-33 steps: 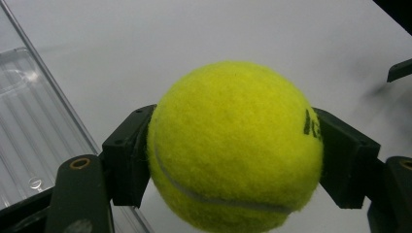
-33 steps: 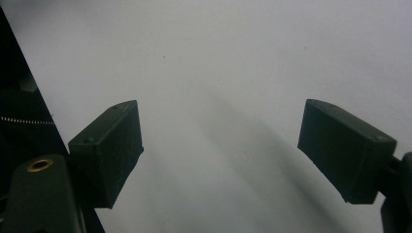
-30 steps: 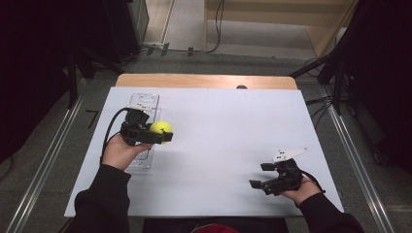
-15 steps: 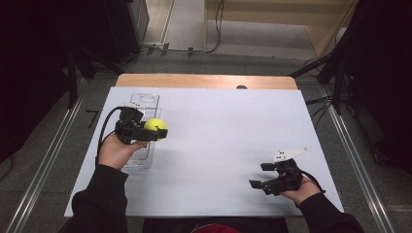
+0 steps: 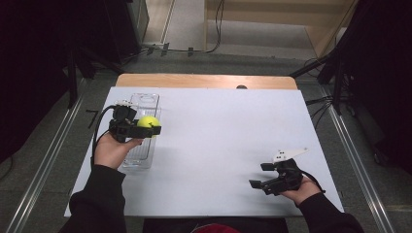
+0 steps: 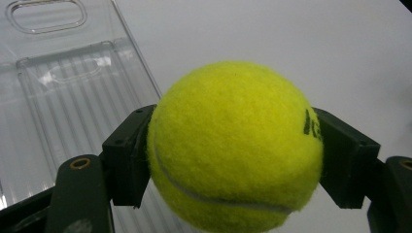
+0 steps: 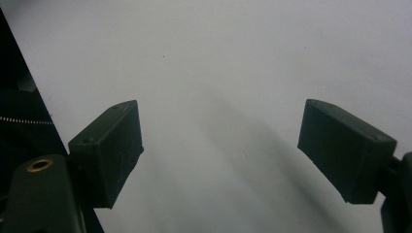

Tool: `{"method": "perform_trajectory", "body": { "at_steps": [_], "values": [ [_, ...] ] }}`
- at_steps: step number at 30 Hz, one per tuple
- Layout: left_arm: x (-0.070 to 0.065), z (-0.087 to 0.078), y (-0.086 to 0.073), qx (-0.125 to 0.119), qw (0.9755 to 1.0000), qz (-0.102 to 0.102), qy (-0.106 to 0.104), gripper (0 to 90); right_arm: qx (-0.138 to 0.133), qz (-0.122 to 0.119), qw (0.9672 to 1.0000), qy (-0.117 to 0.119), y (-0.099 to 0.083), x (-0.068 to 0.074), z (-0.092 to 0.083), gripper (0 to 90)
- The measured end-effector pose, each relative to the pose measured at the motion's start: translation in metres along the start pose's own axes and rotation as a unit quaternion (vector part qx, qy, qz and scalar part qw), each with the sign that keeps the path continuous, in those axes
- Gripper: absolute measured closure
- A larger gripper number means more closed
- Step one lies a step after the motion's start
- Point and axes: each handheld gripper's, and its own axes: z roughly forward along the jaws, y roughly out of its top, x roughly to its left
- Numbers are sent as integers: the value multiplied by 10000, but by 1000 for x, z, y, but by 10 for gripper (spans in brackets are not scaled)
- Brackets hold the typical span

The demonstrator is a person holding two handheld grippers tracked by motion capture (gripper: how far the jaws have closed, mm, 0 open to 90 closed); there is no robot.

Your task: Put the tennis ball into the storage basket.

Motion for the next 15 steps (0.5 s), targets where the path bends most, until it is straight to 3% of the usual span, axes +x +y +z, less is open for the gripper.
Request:
{"method": "perform_trajectory", "body": {
  "at_steps": [15],
  "values": [
    [12, -3, 1, -47, 9996, -190, 178, 264, 6, 0, 10000, -3, 0, 0, 0, 141]
  ]
}}
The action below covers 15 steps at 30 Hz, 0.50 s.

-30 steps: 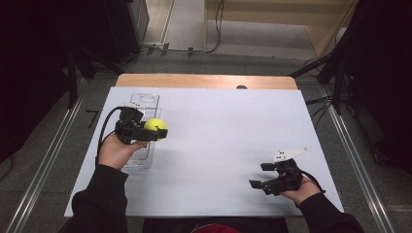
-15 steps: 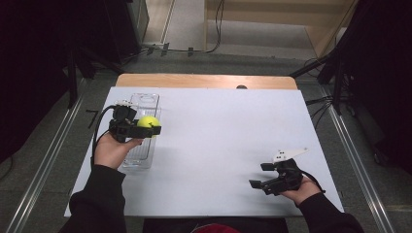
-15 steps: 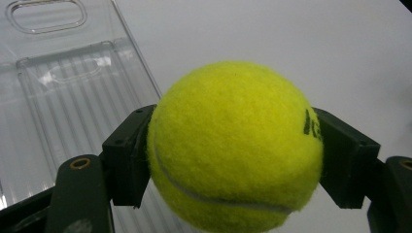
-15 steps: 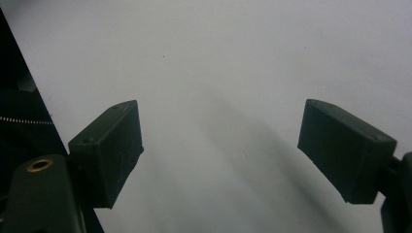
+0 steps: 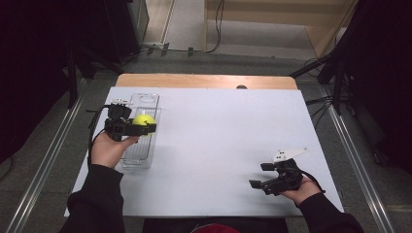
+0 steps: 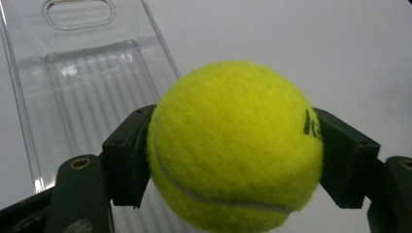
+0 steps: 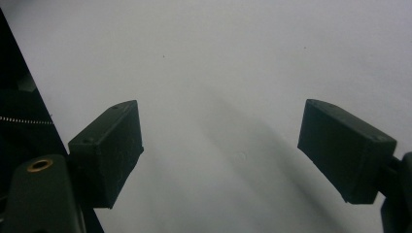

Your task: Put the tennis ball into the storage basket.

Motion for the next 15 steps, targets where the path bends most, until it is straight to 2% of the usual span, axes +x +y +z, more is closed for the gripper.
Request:
{"method": "perform_trajectory", "body": {
  "at_steps": [5, 15],
  "values": [
    [3, 1, 5, -58, 10000, -23, 76, 264, 2, -4, 10000, 7, 0, 0, 1, 141],
    [15, 15, 11, -69, 9996, -159, 214, 264, -9, 34, 10000, 34, -1, -4, 1, 141]
  ]
}}
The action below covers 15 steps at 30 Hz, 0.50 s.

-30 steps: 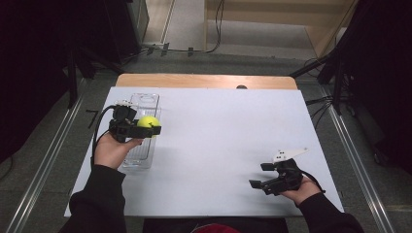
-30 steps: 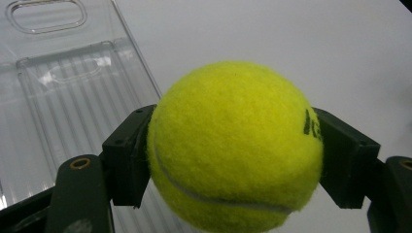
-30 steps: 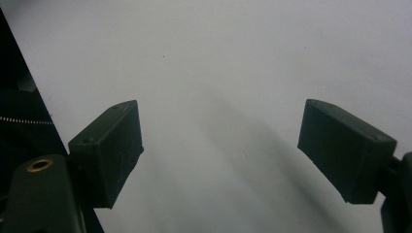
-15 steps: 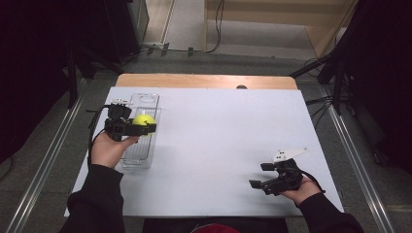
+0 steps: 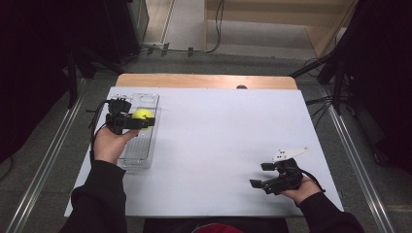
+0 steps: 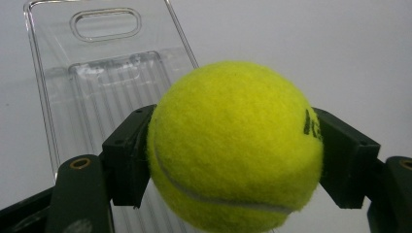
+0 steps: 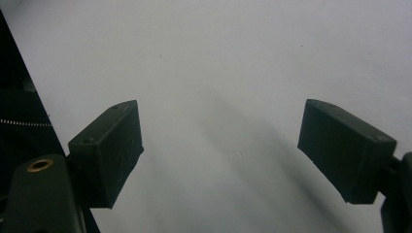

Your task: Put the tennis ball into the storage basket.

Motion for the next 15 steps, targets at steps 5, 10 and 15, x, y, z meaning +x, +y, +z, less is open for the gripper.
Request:
{"method": "perform_trajectory", "body": {
  "at_steps": [5, 10, 15],
  "values": [
    [3, 6, 2, 11, 10000, -23, 67, 264, -10, 3, 10000, 16, 0, -1, 0, 141],
    [8, 8, 2, 11, 9998, -70, 165, 264, -16, -5, 10000, 11, 0, 0, 0, 141],
    [12, 8, 2, -59, 9996, -119, 230, 264, 1, -43, 10000, 20, 1, 2, 2, 141]
  ]
}}
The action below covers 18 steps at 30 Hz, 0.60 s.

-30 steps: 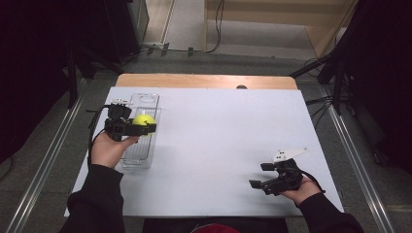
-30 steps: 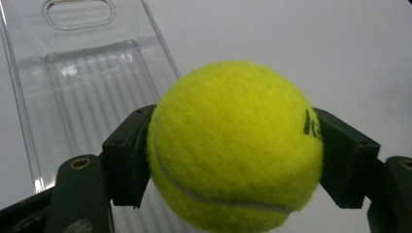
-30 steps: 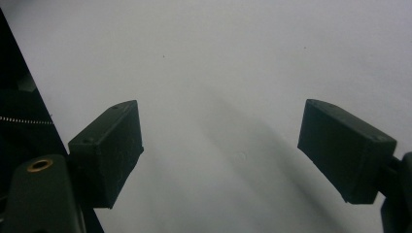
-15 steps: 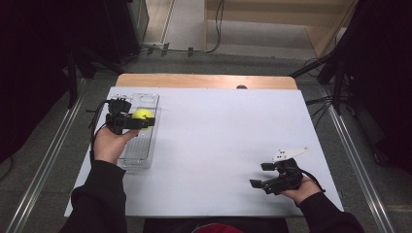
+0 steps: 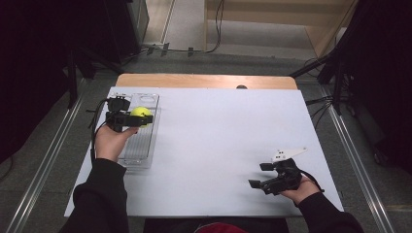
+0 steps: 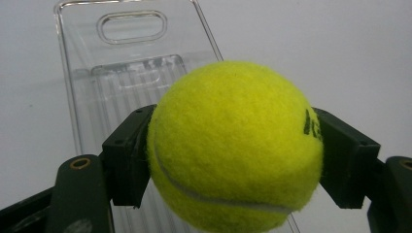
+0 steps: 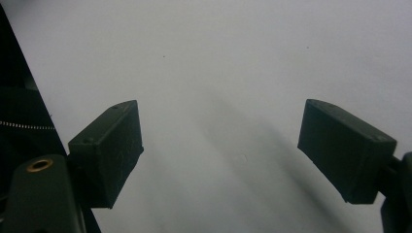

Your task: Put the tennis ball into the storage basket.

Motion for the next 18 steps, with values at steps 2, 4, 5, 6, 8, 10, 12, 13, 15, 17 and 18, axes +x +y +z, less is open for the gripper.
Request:
{"method": "perform_trajectory", "body": {
  "at_steps": [2, 4, 5, 6, 8, 10, 12, 13, 15, 17, 18],
  "values": [
    [2, 1, 1, -26, 10000, -24, 24, 264, 0, 11, 10000, 3, 0, 0, 0, 141],
    [4, 2, 1, -47, 10000, -59, 39, 264, 2, 30, 10000, -9, 0, 0, 0, 141],
    [5, 3, 1, -66, 9999, -86, 53, 264, 4, 35, 10000, -10, 0, 0, 0, 141],
    [5, 4, 1, -70, 9999, -84, 64, 264, 5, 27, 10000, -13, -1, 0, 0, 141],
    [5, 6, 1, -86, 9999, -72, 103, 264, 6, 20, 10000, -15, 0, 0, -1, 141],
    [6, 7, 0, -88, 9998, -61, 167, 263, 18, 14, 10000, -22, 0, 1, 0, 141],
    [7, 8, 0, -139, 9996, -110, 199, 263, 19, -6, 10000, -23, 0, 1, 0, 141],
    [8, 8, -1, -132, 9996, -118, 203, 263, 18, -6, 10000, -22, 0, 1, 0, 141],
    [10, 10, -2, -103, 9995, -123, 262, 263, 28, 3, 10000, -27, 0, 1, 0, 141],
    [11, 13, -3, -94, 9994, -171, 295, 263, 26, 6, 10000, -26, 0, 1, 0, 141],
    [12, 13, -3, -88, 9993, -196, 295, 263, 17, -2, 10000, -21, 0, 1, 0, 141]
  ]
}}
